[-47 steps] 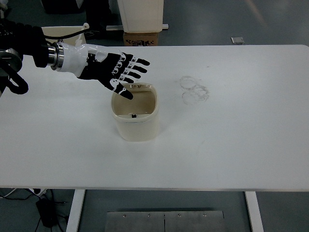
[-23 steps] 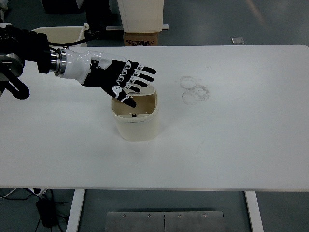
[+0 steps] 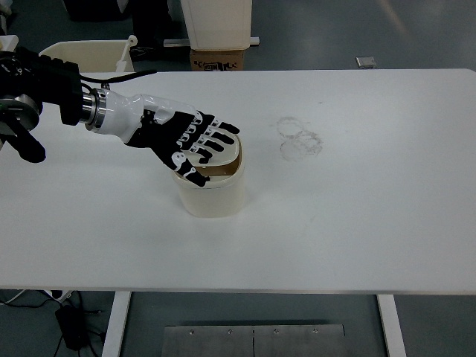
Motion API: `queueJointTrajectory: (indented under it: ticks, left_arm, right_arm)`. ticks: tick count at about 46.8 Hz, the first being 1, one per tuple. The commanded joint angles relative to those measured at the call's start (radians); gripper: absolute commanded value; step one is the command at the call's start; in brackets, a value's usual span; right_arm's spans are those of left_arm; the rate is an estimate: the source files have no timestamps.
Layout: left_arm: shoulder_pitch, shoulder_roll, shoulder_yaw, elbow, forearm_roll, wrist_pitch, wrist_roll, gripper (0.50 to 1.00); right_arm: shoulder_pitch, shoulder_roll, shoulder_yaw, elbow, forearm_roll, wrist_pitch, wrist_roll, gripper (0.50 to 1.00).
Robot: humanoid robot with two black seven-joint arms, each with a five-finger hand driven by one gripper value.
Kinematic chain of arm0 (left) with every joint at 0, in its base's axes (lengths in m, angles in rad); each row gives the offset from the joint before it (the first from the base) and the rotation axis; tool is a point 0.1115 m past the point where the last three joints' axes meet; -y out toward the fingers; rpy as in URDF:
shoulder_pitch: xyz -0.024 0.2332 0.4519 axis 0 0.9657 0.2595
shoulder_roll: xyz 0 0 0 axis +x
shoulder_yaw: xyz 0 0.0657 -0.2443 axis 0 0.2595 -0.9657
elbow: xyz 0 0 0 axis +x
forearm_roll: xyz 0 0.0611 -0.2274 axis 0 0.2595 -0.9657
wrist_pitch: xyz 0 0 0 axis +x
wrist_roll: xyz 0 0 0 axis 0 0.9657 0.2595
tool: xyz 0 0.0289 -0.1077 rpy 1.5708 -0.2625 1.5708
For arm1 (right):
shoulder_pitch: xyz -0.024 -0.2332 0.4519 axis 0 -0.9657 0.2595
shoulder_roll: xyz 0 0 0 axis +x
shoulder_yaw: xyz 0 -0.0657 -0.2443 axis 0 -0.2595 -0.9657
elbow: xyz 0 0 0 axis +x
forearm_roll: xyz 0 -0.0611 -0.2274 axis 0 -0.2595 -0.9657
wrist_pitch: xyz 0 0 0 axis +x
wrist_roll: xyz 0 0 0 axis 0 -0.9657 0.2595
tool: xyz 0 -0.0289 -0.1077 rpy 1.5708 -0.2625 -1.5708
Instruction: Close trash bin
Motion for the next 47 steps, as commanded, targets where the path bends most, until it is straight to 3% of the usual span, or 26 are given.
queueJointTrajectory:
  ticks: [1, 47]
  left_arm:
    - [0.011, 0.0, 0.0, -0.01, 0.0, 0.004, 0.0, 1.0]
    - [0.051, 0.01, 0.0, -0.03, 0.041, 0.028, -0.003, 1.0]
  right_arm:
    - [0.0, 0.0, 0.0, 0.0, 0.0, 0.0, 0.0, 0.993]
    - [0.0, 0.0, 0.0, 0.0, 0.0, 0.0, 0.0, 0.993]
